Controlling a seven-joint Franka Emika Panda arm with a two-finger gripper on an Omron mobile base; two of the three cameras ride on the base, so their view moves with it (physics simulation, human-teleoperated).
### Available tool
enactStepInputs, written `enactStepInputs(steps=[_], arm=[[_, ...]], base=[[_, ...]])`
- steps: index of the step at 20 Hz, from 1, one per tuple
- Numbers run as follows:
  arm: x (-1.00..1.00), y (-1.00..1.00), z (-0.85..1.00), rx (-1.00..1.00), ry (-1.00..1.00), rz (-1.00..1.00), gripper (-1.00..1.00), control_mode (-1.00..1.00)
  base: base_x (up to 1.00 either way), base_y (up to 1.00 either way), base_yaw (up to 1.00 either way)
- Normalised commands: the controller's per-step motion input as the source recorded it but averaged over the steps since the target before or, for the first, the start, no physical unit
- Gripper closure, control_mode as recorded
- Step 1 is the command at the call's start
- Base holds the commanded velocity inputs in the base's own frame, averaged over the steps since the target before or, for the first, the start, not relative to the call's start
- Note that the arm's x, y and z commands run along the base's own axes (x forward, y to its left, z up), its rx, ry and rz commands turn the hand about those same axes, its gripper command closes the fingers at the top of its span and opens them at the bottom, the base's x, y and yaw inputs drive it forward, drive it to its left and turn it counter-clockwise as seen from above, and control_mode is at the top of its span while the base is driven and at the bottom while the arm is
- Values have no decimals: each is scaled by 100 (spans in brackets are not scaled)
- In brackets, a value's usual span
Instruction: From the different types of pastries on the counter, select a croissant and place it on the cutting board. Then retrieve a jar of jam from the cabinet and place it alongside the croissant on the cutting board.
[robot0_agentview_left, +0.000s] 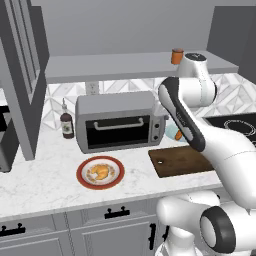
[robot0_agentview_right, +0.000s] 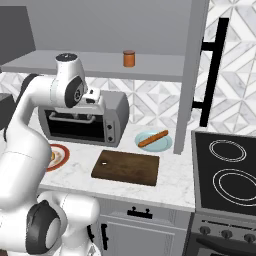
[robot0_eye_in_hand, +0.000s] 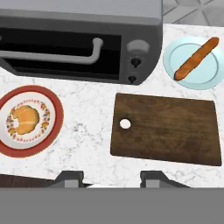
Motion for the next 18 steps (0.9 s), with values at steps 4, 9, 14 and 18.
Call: enactStepInputs(steps=[4,9,14,18], arm=[[0,4,-11,0,1,0,-100,-100],[0,36,-12,-1,8,0,-100,-100],[0,54,0,-4,14,0,-100,-100],[-6,51,-1,-2,7,3,-100,-100]], base=[[0,0,0],[0,0,0],[0,0,0],[0,0,0]])
